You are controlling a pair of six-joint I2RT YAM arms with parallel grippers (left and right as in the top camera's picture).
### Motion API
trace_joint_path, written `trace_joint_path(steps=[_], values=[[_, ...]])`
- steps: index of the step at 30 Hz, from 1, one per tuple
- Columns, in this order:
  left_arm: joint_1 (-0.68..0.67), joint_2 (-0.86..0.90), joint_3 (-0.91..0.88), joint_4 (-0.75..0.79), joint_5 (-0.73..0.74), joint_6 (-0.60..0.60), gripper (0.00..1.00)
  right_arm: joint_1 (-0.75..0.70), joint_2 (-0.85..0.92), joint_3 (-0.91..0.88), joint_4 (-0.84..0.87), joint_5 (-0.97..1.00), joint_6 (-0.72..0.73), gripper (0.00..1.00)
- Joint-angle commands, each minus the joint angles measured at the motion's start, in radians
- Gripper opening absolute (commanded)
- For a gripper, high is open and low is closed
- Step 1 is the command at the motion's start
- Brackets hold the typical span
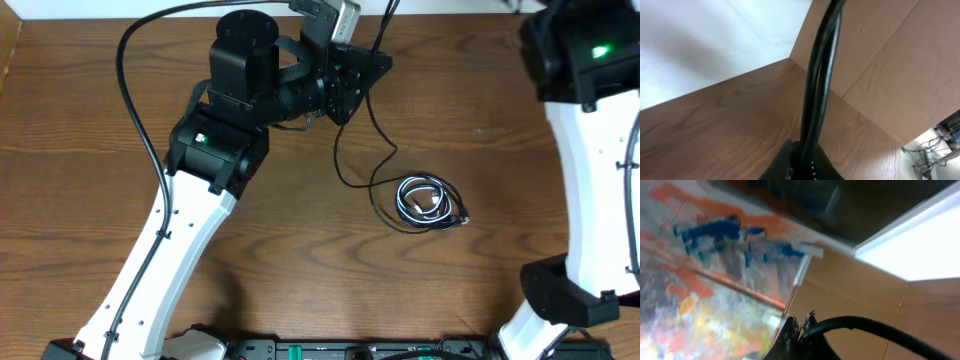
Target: Untangle cables
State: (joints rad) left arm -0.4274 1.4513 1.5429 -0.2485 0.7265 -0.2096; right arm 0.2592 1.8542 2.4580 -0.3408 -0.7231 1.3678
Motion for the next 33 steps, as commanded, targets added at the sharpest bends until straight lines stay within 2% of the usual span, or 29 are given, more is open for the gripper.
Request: trace_joint_path(steps=[1, 3, 4, 6, 8, 13, 21, 25, 33], values=[[0.0, -0.005, 0.002, 0.0, -0.001, 0.005, 0.17, -0.05, -0.013, 0.008, 0.0, -0.034, 0.007, 0.02], [0.0, -0.005, 0.002, 0.0, -0.001, 0.005, 0.25, -0.055, -0.013, 0.008, 0.0, -0.062, 0.007, 0.01], [0.0, -0.005, 0.002, 0.0, 0.0, 0.005, 0.35, -0.055, -0.013, 0.008, 0.0, -0.07, 0.007, 0.02], [0.0, -0.005, 0.002, 0.0, 0.0, 0.005, 0.38, -0.055, -0.013, 0.008, 0.0, -0.073, 0.007, 0.02], [0.0, -0.005, 0.002, 0.001, 0.021, 0.006, 0.47, -0.053, -0.013, 0.008, 0.001, -0.073, 0.007, 0.02], [0.0, -0.005, 0.002, 0.005, 0.034, 0.006, 0.57, -0.025, -0.013, 0.008, 0.001, -0.07, 0.008, 0.02], [0.0, 0.001, 0.002, 0.018, 0.034, 0.014, 0.61, 0.065, -0.013, 0.008, 0.029, -0.057, 0.068, 0.02], [0.0, 0.001, 0.002, 0.018, 0.034, 0.014, 0.53, 0.069, -0.013, 0.008, 0.038, -0.05, 0.068, 0.01], [0.0, 0.001, 0.002, 0.018, 0.034, 0.013, 0.53, 0.039, -0.013, 0.008, 0.031, -0.013, 0.026, 0.01]])
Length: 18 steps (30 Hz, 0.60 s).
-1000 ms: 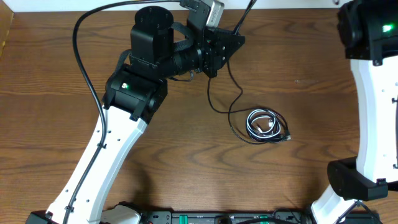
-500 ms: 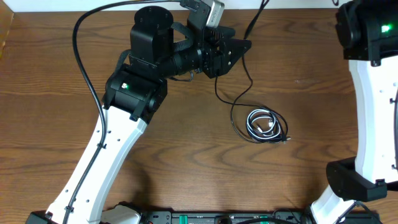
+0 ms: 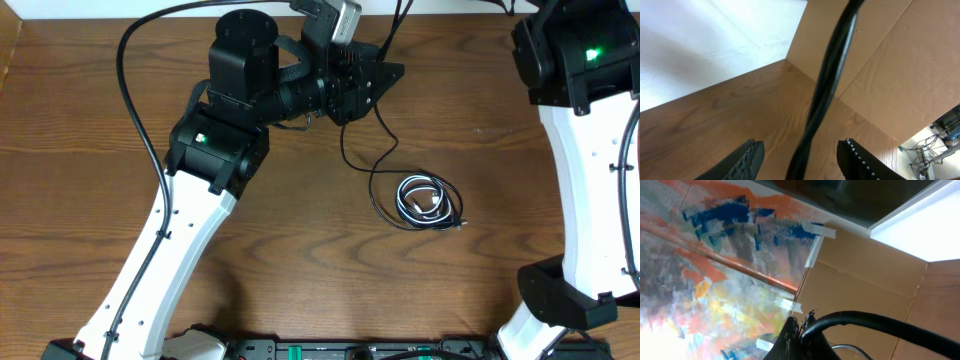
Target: Untangle cables
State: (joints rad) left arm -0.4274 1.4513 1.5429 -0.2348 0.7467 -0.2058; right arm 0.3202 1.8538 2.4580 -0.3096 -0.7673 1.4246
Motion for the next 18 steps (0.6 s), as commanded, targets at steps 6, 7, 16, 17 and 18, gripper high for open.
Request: trace_joint_path(steps=[6, 7, 16, 17, 18], values=[[0.0, 0.001, 0.002, 0.004, 0.014, 0.01, 0.53, -0.032, -0.013, 0.008, -0.023, 0.028, -0.042, 0.02], [0.0, 0.001, 0.002, 0.004, 0.014, 0.01, 0.53, -0.032, -0.013, 0.008, -0.023, 0.028, -0.042, 0.02], [0.0, 0.002, 0.002, 0.004, 0.035, 0.01, 0.4, -0.031, -0.013, 0.008, -0.024, 0.028, -0.042, 0.02], [0.0, 0.002, 0.002, 0.004, 0.035, 0.01, 0.37, -0.031, -0.013, 0.008, -0.024, 0.028, -0.042, 0.02], [0.0, 0.002, 0.002, 0.004, 0.035, 0.01, 0.36, -0.031, -0.013, 0.008, -0.023, 0.028, -0.042, 0.02]])
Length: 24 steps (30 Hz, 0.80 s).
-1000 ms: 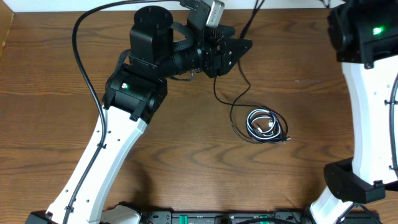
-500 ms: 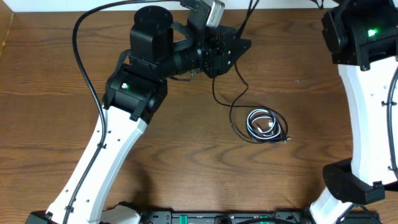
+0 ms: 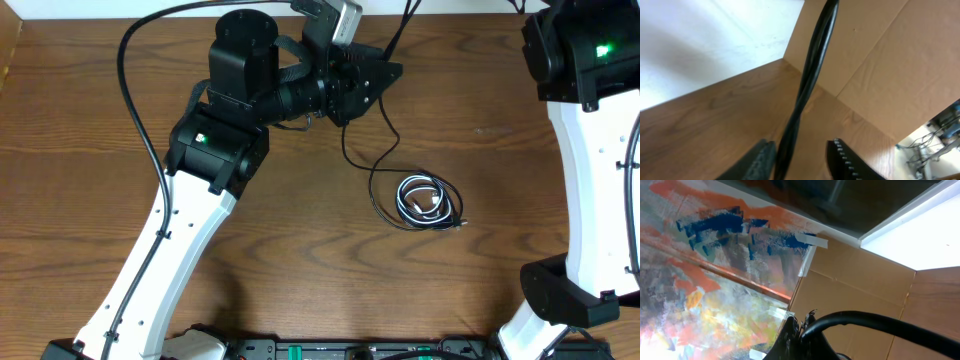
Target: Untangle cables
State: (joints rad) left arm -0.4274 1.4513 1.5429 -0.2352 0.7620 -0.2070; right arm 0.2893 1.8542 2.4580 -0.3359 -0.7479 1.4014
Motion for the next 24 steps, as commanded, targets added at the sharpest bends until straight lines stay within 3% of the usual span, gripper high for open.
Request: trace_joint_path(steps=[1, 8, 15, 21, 24], values=[[0.0, 0.002, 0.002, 0.005, 0.02, 0.011, 0.34, 0.0, -0.013, 0.008, 0.003, 0.009, -0.018, 0.02], [0.0, 0.002, 0.002, 0.005, 0.02, 0.011, 0.3, 0.0, -0.013, 0.008, 0.003, 0.008, -0.018, 0.02], [0.0, 0.006, 0.002, 0.005, 0.015, 0.011, 0.48, 0.0, -0.013, 0.008, 0.003, -0.015, 0.003, 0.02], [0.0, 0.02, 0.002, 0.005, 0.016, 0.011, 0.46, 0.0, -0.013, 0.008, 0.003, -0.026, 0.015, 0.02], [0.0, 0.02, 0.002, 0.009, 0.016, 0.011, 0.37, 0.0, -0.013, 0.008, 0.003, -0.026, 0.016, 0.01]])
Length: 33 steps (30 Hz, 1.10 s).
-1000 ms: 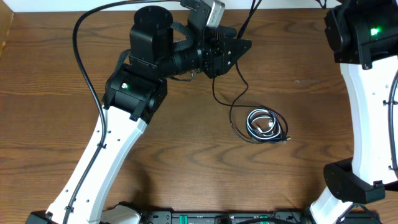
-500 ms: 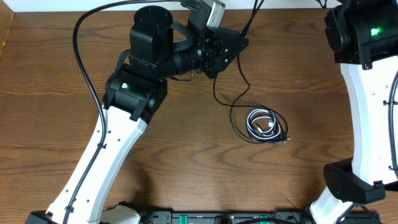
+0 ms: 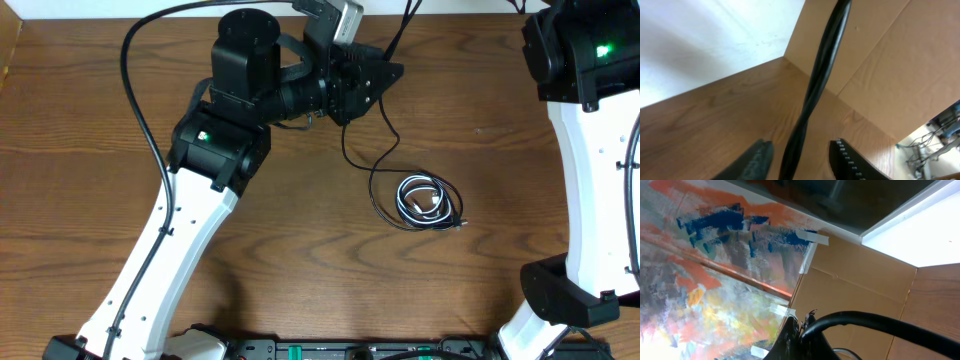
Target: Untangle cables
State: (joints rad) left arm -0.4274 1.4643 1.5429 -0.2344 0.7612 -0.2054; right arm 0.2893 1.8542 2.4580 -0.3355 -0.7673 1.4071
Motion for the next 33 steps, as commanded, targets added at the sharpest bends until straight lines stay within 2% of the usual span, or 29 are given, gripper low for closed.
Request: trace_joint_path(steps=[1, 3, 4, 5, 8, 14, 16, 17, 20, 22, 26, 28, 33], values=[[0.0, 0.007, 0.002, 0.009, 0.016, 0.009, 0.31, 0.0, -0.013, 0.008, 0.003, -0.006, 0.01, 0.02], [0.0, 0.007, 0.002, 0.009, 0.016, 0.009, 0.26, 0.0, -0.013, 0.008, 0.002, -0.006, 0.01, 0.01], [0.0, 0.007, 0.002, 0.009, 0.016, 0.009, 0.13, 0.0, -0.013, 0.008, 0.003, -0.006, 0.01, 0.02], [0.0, 0.007, 0.002, 0.009, 0.016, 0.009, 0.08, 0.0, -0.013, 0.008, 0.003, -0.006, 0.01, 0.01], [0.0, 0.007, 0.002, 0.009, 0.016, 0.009, 0.07, -0.001, -0.013, 0.008, 0.002, -0.006, -0.002, 0.01], [0.0, 0.006, 0.002, 0.033, 0.013, -0.029, 0.07, -0.042, -0.013, 0.008, -0.01, 0.044, -0.177, 0.1], [0.003, 0.005, 0.002, 0.065, 0.013, -0.05, 0.07, -0.068, -0.013, 0.008, -0.045, 0.057, -0.225, 0.22], [0.013, 0.004, 0.006, 0.104, 0.013, -0.09, 0.07, -0.1, -0.013, 0.008, -0.092, 0.06, -0.274, 0.36], [0.041, 0.004, 0.011, 0.169, 0.013, -0.171, 0.07, -0.154, -0.013, 0.008, -0.196, 0.067, -0.381, 0.63], [0.068, 0.004, 0.011, 0.219, 0.013, -0.245, 0.08, -0.186, -0.013, 0.008, -0.26, 0.065, -0.43, 0.77], [0.12, 0.004, 0.011, 0.339, 0.013, -0.385, 0.07, -0.249, -0.013, 0.008, -0.432, 0.065, -0.539, 0.87], [0.142, 0.004, 0.011, 0.429, 0.013, -0.477, 0.08, -0.275, -0.013, 0.008, -0.531, 0.065, -0.612, 0.98], [0.182, 0.004, 0.013, 0.669, 0.009, -0.678, 0.07, -0.286, -0.013, 0.008, -0.756, 0.065, -0.901, 0.99]])
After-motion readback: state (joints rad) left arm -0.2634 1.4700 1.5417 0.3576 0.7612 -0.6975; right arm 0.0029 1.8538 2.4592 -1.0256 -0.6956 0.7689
